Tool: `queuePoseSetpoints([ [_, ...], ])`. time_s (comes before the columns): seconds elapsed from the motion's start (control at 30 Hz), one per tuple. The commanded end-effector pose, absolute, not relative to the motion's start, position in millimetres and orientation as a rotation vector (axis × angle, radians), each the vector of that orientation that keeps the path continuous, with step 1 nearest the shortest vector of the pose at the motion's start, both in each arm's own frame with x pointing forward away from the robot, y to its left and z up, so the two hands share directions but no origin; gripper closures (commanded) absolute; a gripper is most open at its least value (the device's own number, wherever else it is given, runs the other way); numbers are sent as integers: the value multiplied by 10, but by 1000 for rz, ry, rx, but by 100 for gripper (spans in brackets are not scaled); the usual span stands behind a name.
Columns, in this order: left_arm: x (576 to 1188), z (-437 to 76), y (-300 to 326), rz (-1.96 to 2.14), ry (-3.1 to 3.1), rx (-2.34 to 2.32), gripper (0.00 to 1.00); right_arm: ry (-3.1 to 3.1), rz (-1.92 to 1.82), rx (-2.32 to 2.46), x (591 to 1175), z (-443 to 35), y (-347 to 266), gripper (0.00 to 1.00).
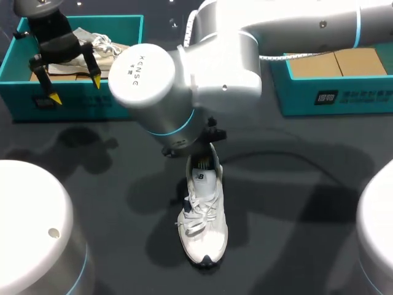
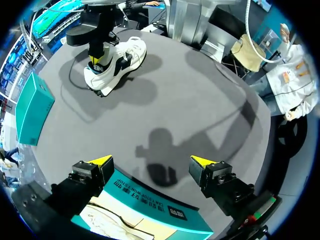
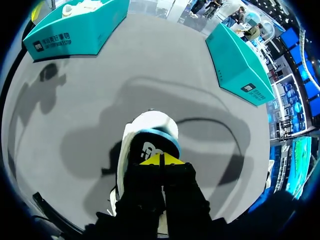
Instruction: Take the shoe out of the shoebox, open the shoe tongue, remove and reinsert the insole, then place the shoe into the shoebox
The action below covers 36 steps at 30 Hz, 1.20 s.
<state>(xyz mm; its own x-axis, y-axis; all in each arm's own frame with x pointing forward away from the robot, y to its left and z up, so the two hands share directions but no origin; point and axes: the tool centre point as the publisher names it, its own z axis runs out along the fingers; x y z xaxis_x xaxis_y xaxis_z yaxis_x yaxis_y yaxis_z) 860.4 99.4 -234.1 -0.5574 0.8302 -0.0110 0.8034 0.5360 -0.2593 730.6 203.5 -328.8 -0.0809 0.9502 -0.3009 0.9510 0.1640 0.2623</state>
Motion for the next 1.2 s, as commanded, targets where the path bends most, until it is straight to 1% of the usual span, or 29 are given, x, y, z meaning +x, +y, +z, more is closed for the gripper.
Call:
queuePoseSetpoints([
  [0.03, 8607, -2336, 996, 355, -2651, -1417, 0, 1927, 20, 1838, 7204, -3370, 2077, 100],
  [0.17, 8607, -2336, 996, 355, -2651, -1417, 0, 1885, 6, 1820, 7232, -3387, 2023, 100],
  [0.37, 8607, -2336, 996, 355, -2651, -1417, 0, 1939, 18, 1840, 7324, -3637, 2008, 100],
  [0.6, 8607, -2336, 996, 355, -2651, -1417, 0, 1997, 12, 1842, 7367, -3826, 2047, 100],
  [0.87, 8607, -2336, 996, 355, -2651, -1417, 0, 1943, 34, 1787, 7292, -3522, 2018, 100],
  [1.2, 8607, -2336, 996, 355, -2651, -1417, 0, 1918, 103, 1755, 7447, -3513, 2074, 100],
])
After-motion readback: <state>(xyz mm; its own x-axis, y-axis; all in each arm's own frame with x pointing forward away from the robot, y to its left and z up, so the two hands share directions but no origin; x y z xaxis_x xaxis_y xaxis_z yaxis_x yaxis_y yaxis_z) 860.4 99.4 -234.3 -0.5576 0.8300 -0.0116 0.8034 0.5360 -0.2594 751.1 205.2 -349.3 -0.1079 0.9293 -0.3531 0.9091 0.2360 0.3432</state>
